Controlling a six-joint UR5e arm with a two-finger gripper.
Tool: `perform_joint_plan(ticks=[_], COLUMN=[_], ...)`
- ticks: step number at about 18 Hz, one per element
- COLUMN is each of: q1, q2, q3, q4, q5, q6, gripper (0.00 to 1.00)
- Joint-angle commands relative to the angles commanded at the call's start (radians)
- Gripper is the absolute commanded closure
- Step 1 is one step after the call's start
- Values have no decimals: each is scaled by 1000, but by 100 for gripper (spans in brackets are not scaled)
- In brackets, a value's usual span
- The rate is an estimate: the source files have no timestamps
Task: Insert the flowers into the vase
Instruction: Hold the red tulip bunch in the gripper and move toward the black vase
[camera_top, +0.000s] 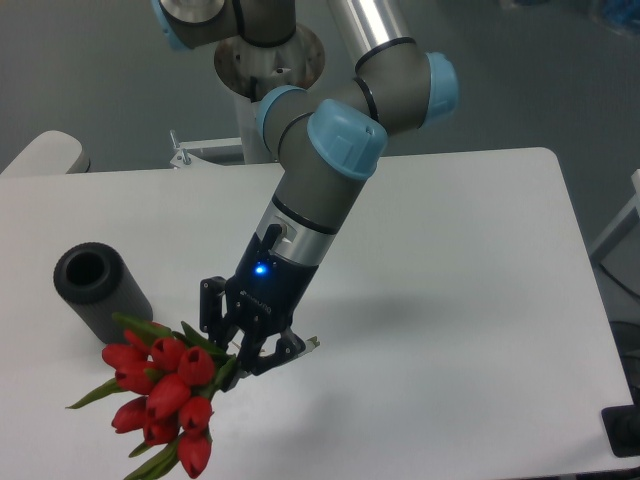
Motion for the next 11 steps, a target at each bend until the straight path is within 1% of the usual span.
perform_joint_plan(ticks=[3, 6, 11], q1=[-2, -5, -8], q2=[0, -3, -3], q3=[-2, 0, 2], q4=[0, 2, 17], q5=[-3, -50, -55], q6=[0, 2, -17], gripper=[67, 66, 67])
